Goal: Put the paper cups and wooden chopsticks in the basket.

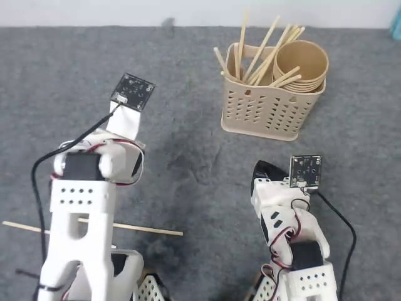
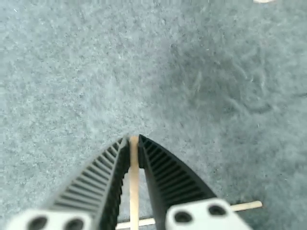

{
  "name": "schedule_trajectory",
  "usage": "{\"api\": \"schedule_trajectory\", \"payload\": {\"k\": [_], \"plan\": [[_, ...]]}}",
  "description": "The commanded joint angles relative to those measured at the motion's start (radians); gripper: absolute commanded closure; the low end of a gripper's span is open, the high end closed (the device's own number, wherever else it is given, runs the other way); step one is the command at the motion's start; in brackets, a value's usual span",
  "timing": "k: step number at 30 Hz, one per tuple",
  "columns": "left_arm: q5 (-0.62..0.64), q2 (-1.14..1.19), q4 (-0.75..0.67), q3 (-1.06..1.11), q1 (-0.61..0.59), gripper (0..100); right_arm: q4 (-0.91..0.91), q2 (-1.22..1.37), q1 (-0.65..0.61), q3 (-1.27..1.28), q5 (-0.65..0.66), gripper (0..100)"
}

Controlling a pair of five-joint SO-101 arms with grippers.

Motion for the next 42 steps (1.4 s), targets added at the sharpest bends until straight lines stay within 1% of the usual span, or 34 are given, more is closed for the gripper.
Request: {"api": "schedule_trajectory", "payload": {"k": [1, 6, 8, 12, 15, 18, 20, 22, 24, 26, 28, 29, 30, 31, 34, 38, 42], "plan": [[0.018, -0.087, -0.028, -0.044, -0.003, 99, 0.007, 0.004, 0.004, 0.021, 0.018, 98.6], [0.216, -0.242, -0.215, -0.007, -0.071, 99, 0.007, 0.004, 0.004, 0.021, 0.018, 98.6], [0.261, -0.301, -0.285, 0.025, -0.087, 99, 0.007, 0.004, 0.004, 0.021, 0.018, 98.6], [0.319, -0.396, -0.411, 0.085, -0.083, 99, 0.007, 0.002, 0.004, 0.021, 0.018, 98.6], [0.402, -0.451, -0.548, 0.117, -0.080, 99, 0.007, 0.002, 0.004, 0.021, 0.018, 98.6], [0.506, -0.494, -0.749, 0.147, -0.078, 99, 0.007, 0.004, 0.004, 0.021, 0.018, 98.6], [0.557, -0.505, -0.905, 0.162, -0.048, 99, 0.007, 0.004, 0.004, 0.021, 0.018, 98.6], [0.603, -0.505, -1.073, 0.185, 0.005, 99, 0.007, 0.004, 0.004, 0.021, 0.018, 98.6], [0.644, -0.505, -1.252, 0.214, 0.083, 99, 0.007, 0.005, 0.004, 0.021, 0.018, 98.6], [0.647, -0.505, -1.450, 0.249, 0.172, 99, 0.007, 0.005, 0.004, 0.021, 0.018, 98.6], [0.609, -0.502, -1.646, 0.278, 0.273, 99, 0.007, 0.005, 0.004, 0.021, 0.018, 98.6], [0.582, -0.489, -1.709, 0.282, 0.321, 99, 0.007, 0.005, 0.004, 0.021, 0.018, 98.6], [0.554, -0.471, -1.726, 0.271, 0.365, 99, 0.007, 0.005, 0.004, 0.021, 0.018, 98.6], [0.535, -0.450, -1.709, 0.242, 0.407, 99, 0.007, 0.005, 0.004, 0.021, 0.018, 98.6], [0.522, -0.348, -1.605, 0.127, 0.482, 99, 0.007, 0.005, 0.004, 0.021, 0.018, 98.6], [0.522, -0.152, -1.616, -0.019, 0.528, 99, 0.007, 0.005, 0.004, 0.021, 0.018, 98.6], [0.520, 0.069, -1.626, -0.163, 0.532, 99, 0.007, 0.005, 0.004, 0.021, 0.018, 98.6]]}}
